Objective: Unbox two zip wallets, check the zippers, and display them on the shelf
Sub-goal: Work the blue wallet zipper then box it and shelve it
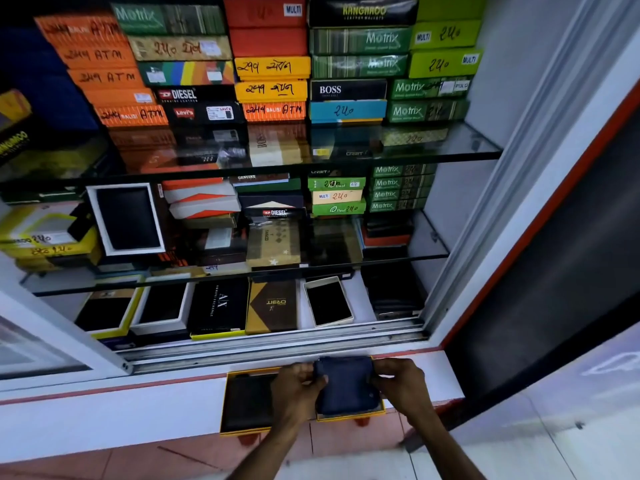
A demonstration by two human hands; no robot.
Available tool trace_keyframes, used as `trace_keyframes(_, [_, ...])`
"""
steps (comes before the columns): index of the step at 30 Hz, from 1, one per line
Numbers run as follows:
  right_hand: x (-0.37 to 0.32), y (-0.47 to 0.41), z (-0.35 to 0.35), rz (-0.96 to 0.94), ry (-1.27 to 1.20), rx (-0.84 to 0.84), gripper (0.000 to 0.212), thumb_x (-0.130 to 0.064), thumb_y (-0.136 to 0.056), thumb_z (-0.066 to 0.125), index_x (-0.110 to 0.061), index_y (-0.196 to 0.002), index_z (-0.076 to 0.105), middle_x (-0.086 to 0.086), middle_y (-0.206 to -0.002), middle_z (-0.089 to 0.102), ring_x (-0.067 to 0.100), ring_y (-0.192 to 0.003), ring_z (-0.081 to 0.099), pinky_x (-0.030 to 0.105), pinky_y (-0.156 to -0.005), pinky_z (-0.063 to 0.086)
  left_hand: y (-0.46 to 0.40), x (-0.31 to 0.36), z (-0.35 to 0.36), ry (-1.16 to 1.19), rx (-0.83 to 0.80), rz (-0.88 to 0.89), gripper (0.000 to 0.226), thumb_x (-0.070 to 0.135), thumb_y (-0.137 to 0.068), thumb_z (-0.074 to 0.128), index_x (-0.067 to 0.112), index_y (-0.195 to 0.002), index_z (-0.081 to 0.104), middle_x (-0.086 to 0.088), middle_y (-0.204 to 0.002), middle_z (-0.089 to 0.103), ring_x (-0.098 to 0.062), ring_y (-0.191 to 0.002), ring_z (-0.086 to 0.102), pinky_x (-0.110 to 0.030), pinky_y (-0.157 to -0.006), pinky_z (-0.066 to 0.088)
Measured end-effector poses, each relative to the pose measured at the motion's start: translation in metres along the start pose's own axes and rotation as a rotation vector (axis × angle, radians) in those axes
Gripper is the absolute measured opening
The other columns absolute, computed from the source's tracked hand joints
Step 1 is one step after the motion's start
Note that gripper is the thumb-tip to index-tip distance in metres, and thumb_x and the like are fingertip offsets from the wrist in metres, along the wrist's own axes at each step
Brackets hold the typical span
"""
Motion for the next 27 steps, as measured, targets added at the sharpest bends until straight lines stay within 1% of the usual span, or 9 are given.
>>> trace_keyframes(3, [0.006, -0.005, 0.003, 0.035, 0.028, 0.060, 0.013, -0.014, -0.078, 0.077, -0.019, -0.089, 0.080, 0.003, -0.096, 0.080, 0.008, -0.072, 0.069, 0.027, -0.081, 0.056, -0.002, -0.004, 0.003, -0.100, 0.047, 0.026, 0.013, 0.018, -0.073, 0.080, 0.009, -0.082, 0.075, 0.005, -0.073, 0.070, -0.014, -0.077, 0.069, -0.025, -0.074, 0.051])
trace_keyframes(6, [0.019, -0.007, 0.011, 0.121, 0.024, 0.040, 0.035, -0.024, -0.079, 0.078, -0.013, -0.111, 0.071, 0.005, -0.108, 0.075, 0.021, -0.089, 0.070, 0.023, -0.081, 0.050, -0.004, -0.001, 0.006, -0.211, 0.071, 0.067, 0.021, 0.023, -0.079, 0.074, 0.008, -0.093, 0.069, 0.005, -0.090, 0.067, -0.010, -0.087, 0.061, -0.024, -0.078, 0.044])
trace_keyframes(9, [0.015, -0.006, 0.020, 0.106, 0.101, -0.050, 0.016, -0.025, -0.090, 0.064, -0.015, -0.093, 0.076, 0.005, -0.089, 0.078, 0.020, -0.086, 0.072, 0.037, -0.091, 0.057, -0.008, -0.001, 0.016, -0.323, -0.002, 0.016, 0.017, 0.027, -0.084, 0.065, 0.012, -0.091, 0.068, -0.002, -0.098, 0.072, -0.018, -0.096, 0.068, -0.026, -0.079, 0.047])
trace_keyframes(12, [0.004, 0.000, 0.012, 0.079, 0.080, -0.060, 0.018, -0.023, -0.092, 0.060, -0.021, -0.085, 0.077, -0.001, -0.084, 0.075, 0.019, -0.086, 0.070, 0.036, -0.089, 0.056, -0.007, 0.004, 0.012, -0.285, -0.011, -0.022, 0.011, 0.018, -0.083, 0.063, 0.013, -0.074, 0.068, -0.011, -0.089, 0.075, -0.026, -0.089, 0.070, -0.030, -0.071, 0.049])
trace_keyframes(14, [-0.007, 0.004, -0.001, 0.058, -0.007, -0.019, 0.017, -0.020, -0.089, 0.064, -0.030, -0.084, 0.077, -0.008, -0.084, 0.077, 0.016, -0.086, 0.071, 0.037, -0.087, 0.058, -0.002, 0.016, 0.001, -0.206, 0.012, 0.005, 0.011, 0.012, -0.081, 0.064, 0.016, -0.074, 0.072, -0.006, -0.084, 0.076, -0.023, -0.085, 0.071, -0.028, -0.068, 0.051])
trace_keyframes(16, [-0.020, 0.007, -0.018, 0.027, -0.120, 0.014, 0.026, -0.016, -0.086, 0.067, -0.039, -0.074, 0.076, -0.017, -0.075, 0.076, 0.011, -0.081, 0.072, 0.043, -0.084, 0.061, 0.006, 0.034, -0.015, -0.078, 0.039, 0.044, 0.014, 0.007, -0.079, 0.068, 0.016, -0.086, 0.076, 0.003, -0.084, 0.074, -0.016, -0.085, 0.071, -0.019, -0.066, 0.050])
trace_keyframes(20, [-0.070, 0.016, -0.052, -0.070, -0.297, 0.076, 0.021, -0.016, -0.086, 0.065, -0.033, -0.088, 0.079, -0.008, -0.076, 0.078, 0.016, -0.076, 0.073, 0.050, -0.080, 0.062, 0.018, 0.082, -0.062, 0.088, 0.136, 0.160, 0.031, 0.005, -0.076, 0.074, 0.019, -0.105, 0.073, 0.007, -0.095, 0.076, -0.009, -0.085, 0.070, -0.029, -0.082, 0.057])
trace_keyframes(24, [-0.143, 0.033, -0.089, -0.252, -0.483, 0.121, 0.027, -0.001, -0.093, 0.057, -0.016, -0.107, 0.075, 0.001, -0.089, 0.079, 0.012, -0.080, 0.071, 0.034, -0.074, 0.060, 0.035, 0.144, -0.112, 0.285, 0.224, 0.325, 0.040, -0.001, -0.077, 0.073, 0.027, -0.105, 0.071, 0.019, -0.079, 0.076, 0.001, -0.072, 0.068, -0.018, -0.074, 0.055])
trace_keyframes(27, [-0.183, 0.036, -0.106, -0.327, -0.544, 0.125, 0.029, -0.001, -0.094, 0.056, -0.013, -0.113, 0.073, 0.006, -0.101, 0.079, 0.016, -0.085, 0.070, 0.043, -0.086, 0.058, 0.038, 0.180, -0.134, 0.370, 0.230, 0.422, 0.041, -0.001, -0.076, 0.073, 0.034, -0.097, 0.072, 0.017, -0.077, 0.077, -0.004, -0.070, 0.068, -0.023, -0.075, 0.055])
Point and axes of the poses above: each hand's wrist, its own y-axis away from the middle knuckle, its own z-axis out of the palm, x = y × z, the point moved 9 cm from there along -y, towards the middle knuckle
